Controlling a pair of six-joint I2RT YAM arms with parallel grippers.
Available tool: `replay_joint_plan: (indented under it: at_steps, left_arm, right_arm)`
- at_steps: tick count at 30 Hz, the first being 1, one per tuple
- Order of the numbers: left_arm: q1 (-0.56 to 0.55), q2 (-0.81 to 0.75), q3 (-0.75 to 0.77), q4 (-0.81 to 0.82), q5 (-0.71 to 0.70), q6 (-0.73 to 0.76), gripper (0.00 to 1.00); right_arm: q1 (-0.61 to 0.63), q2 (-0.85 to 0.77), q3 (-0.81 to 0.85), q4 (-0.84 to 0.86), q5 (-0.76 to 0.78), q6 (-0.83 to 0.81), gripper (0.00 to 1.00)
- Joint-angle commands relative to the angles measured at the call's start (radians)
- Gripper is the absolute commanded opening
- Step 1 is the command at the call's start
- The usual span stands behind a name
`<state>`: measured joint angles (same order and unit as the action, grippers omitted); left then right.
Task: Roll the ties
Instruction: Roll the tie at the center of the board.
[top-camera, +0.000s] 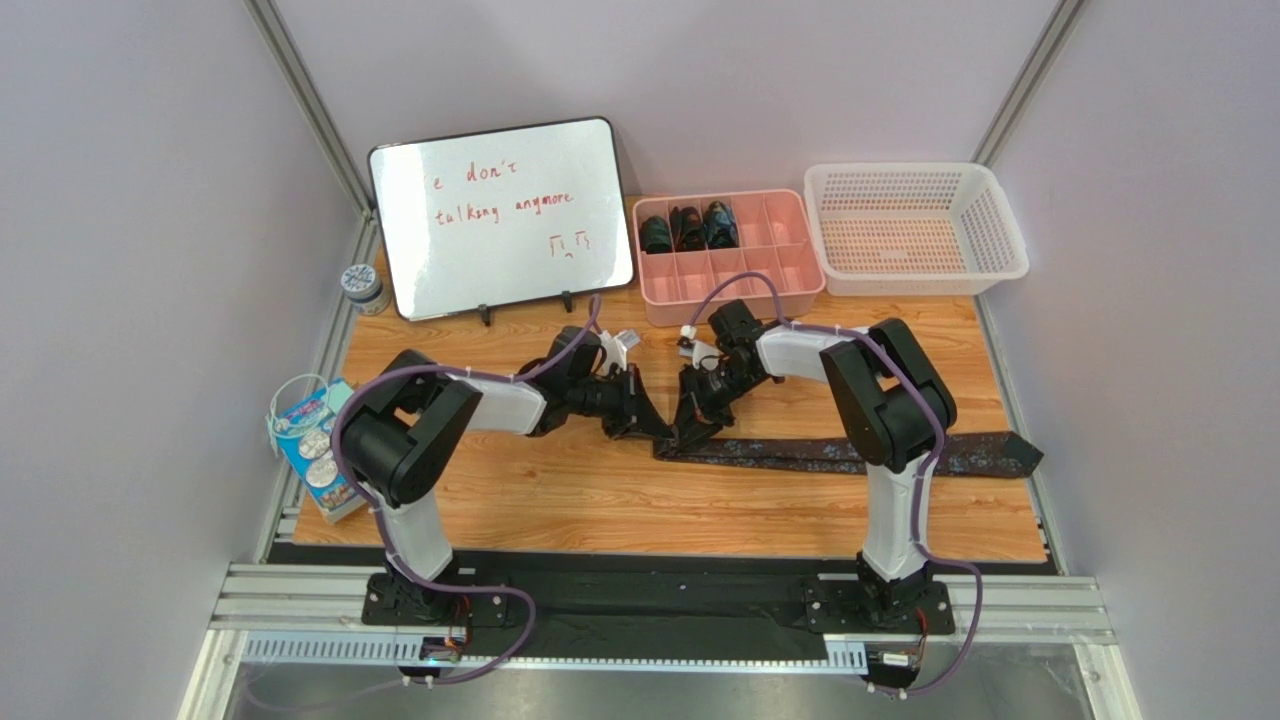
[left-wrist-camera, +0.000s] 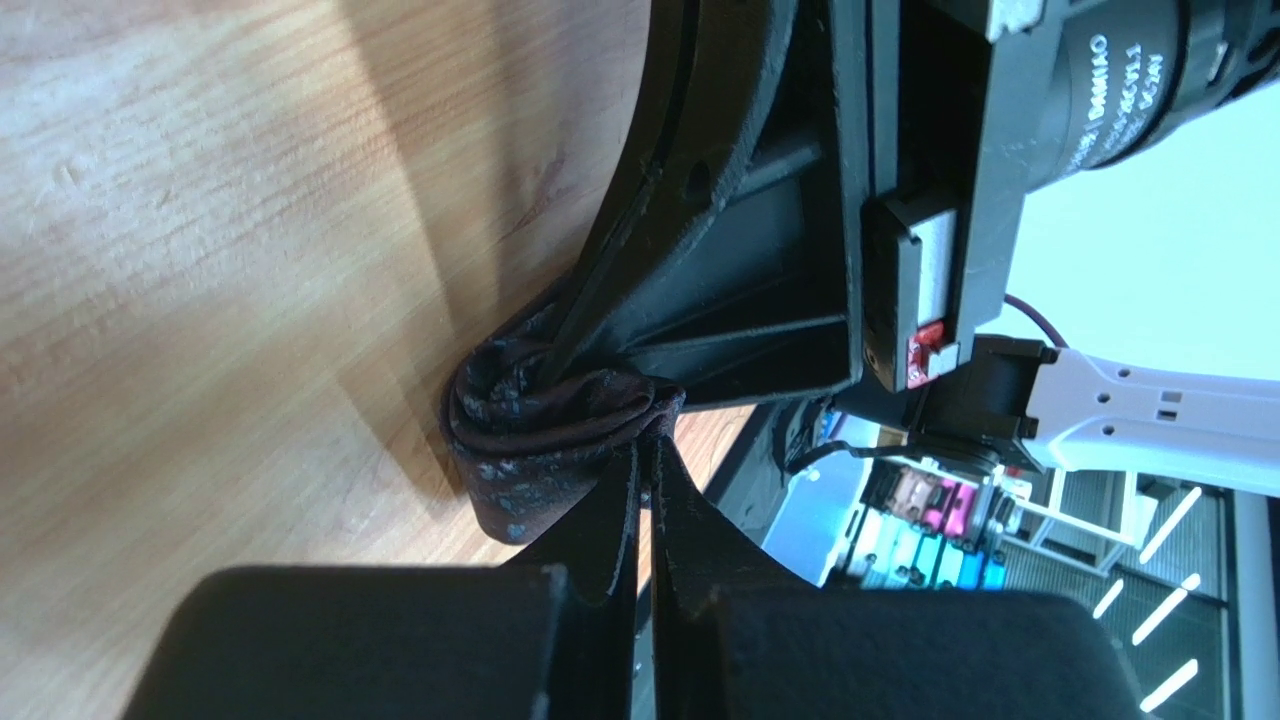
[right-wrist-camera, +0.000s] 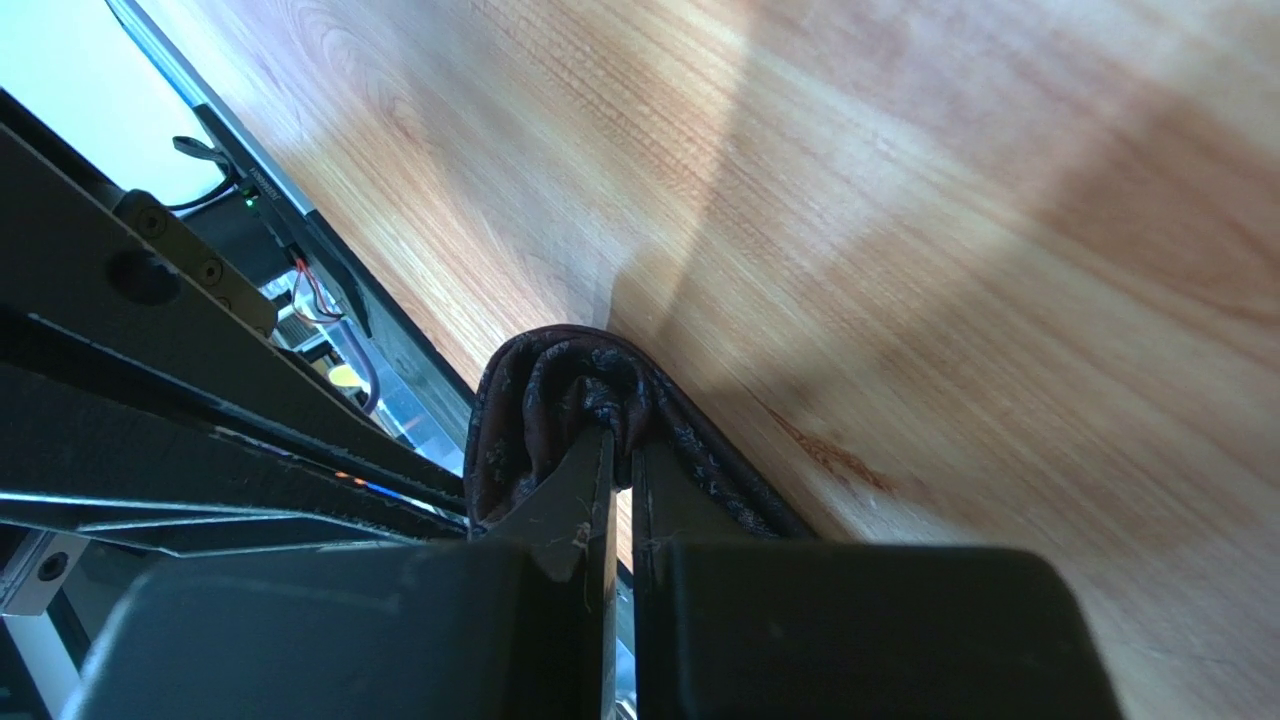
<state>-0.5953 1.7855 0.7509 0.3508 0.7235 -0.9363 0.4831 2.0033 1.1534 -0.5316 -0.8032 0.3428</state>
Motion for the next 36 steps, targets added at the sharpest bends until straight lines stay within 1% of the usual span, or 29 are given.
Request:
replay_joint_plan:
  at_steps: [1, 5, 6, 12, 15, 23, 26, 28, 30, 32, 36]
  left_arm:
    - [-0.014, 0.054, 0.03, -0.061, -0.065, 0.048, 0.0]
    - [-0.014, 0.063, 0.034, -0.202, -0.14, 0.125, 0.0]
    - [-0.014, 0.064, 0.038, -0.243, -0.148, 0.139, 0.0]
    - [-0.015, 0.066, 0.062, -0.381, -0.22, 0.229, 0.0]
    - [-0.015, 0.077, 0.08, -0.427, -0.248, 0.257, 0.0]
    - [-0.017, 0.081, 0.097, -0.486, -0.297, 0.292, 0.0]
    - [-0.017, 0.083, 0.099, -0.487, -0.296, 0.295, 0.0]
    - [-0.017, 0.083, 0.105, -0.489, -0.295, 0.295, 0.0]
    - [-0.017, 0.083, 0.111, -0.49, -0.297, 0.294, 0.0]
    - [-0.017, 0.083, 0.117, -0.493, -0.295, 0.295, 0.0]
    - [-0.017, 0.083, 0.12, -0.495, -0.294, 0.292, 0.0]
  right_arm:
    - [0.005, 0.029, -0.001, 0.01, 0.088, -0.024, 0.0]
    - [0.005, 0.009, -0.006, 0.007, 0.087, -0.018, 0.05]
    - [0.005, 0.003, -0.006, 0.005, 0.085, -0.018, 0.08]
    - [0.005, -0.032, -0.011, 0.001, 0.078, -0.007, 0.16]
    - [0.003, -0.053, 0.003, -0.031, 0.079, -0.011, 0.2]
    - [-0.021, -0.139, 0.006, -0.082, 0.064, -0.005, 0.3]
    - [-0.021, -0.15, -0.007, -0.088, 0.067, -0.013, 0.39]
    - [-0.021, -0.146, -0.018, -0.076, 0.062, -0.004, 0.39]
    - [-0.021, -0.138, -0.03, -0.052, 0.052, 0.016, 0.3]
    - [-0.02, -0.14, -0.034, -0.036, 0.05, 0.022, 0.18]
    - [-0.021, -0.132, -0.04, 0.01, 0.047, 0.036, 0.16]
